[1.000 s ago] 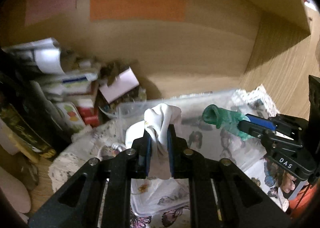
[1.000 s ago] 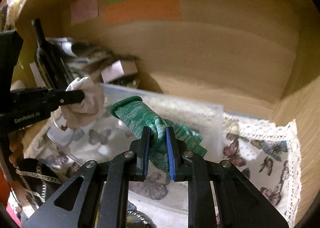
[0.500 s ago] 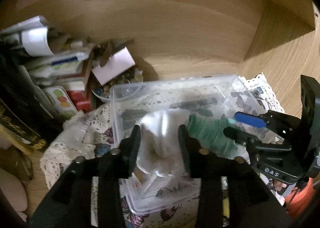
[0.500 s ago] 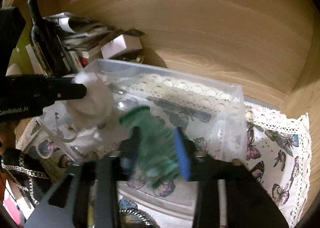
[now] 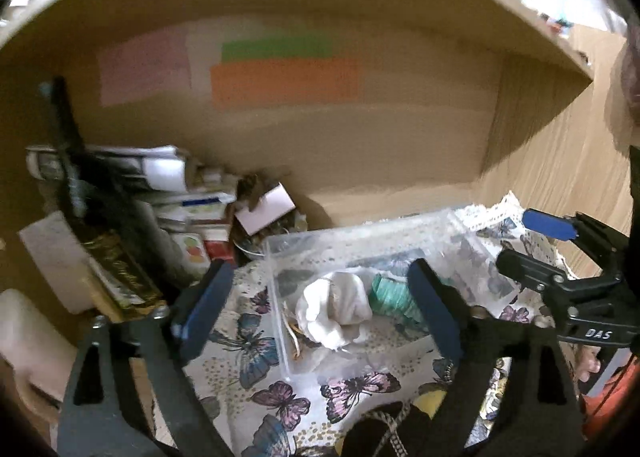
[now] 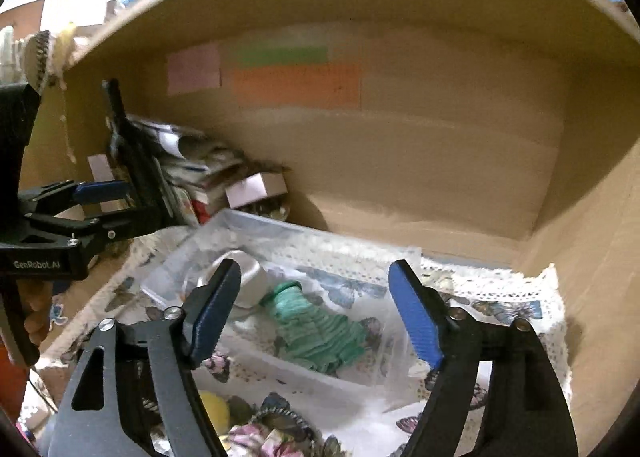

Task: Organize soft objects
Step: 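Carry both items into the clear plastic box and open both tools, then grasp the black chain pouch with the left tool while the right tool grasps the floral scrunchie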

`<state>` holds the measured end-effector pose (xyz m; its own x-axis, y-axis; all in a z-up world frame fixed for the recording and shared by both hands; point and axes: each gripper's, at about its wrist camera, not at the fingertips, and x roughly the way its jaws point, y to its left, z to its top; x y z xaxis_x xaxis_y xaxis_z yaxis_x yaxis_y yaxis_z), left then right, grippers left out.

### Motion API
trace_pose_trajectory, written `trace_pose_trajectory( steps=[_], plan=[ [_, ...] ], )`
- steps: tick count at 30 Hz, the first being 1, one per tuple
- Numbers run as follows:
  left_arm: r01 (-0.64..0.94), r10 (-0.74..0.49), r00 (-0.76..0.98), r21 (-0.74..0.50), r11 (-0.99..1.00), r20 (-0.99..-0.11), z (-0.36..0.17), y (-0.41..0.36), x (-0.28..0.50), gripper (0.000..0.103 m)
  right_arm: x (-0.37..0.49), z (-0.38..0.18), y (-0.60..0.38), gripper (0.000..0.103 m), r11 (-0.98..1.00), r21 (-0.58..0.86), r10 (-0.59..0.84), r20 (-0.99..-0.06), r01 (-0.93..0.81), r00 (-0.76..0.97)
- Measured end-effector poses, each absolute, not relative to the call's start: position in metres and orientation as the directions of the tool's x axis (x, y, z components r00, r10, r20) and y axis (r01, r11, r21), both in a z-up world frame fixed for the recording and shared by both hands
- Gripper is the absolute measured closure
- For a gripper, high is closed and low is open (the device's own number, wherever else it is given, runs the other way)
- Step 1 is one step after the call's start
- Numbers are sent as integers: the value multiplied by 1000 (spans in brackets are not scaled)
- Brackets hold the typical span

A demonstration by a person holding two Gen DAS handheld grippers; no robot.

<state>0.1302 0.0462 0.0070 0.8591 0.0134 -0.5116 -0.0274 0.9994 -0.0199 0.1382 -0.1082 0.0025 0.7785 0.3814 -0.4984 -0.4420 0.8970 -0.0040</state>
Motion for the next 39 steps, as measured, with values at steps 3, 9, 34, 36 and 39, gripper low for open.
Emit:
trace_pose_trajectory(
  steps=[3, 9, 34, 36, 39],
  plan=[
    [-43, 32, 877, -12, 999, -479, 12, 44, 111, 2, 118, 7, -108, 28, 894, -15, 386, -483, -448, 786],
    [-56, 51, 879, 3, 998, -474, 1, 37, 80, 1, 88, -4, -107, 28, 889, -14, 391, -494, -457, 777],
    [-18, -31, 788, -74, 997, -614, -90, 20, 47, 87, 63, -99, -112, 81, 866, 209, 462, -685, -455, 564],
    [-3, -56, 789, -95, 995, -611, -88, 21, 46, 90, 62, -101, -108, 90, 857, 218, 474, -688, -467, 550],
    [14, -81, 794, -116, 993, -603, -81, 23, 45, 92, 56, -95, -110, 93, 870, 178, 451, -665, -460, 596]
  ],
)
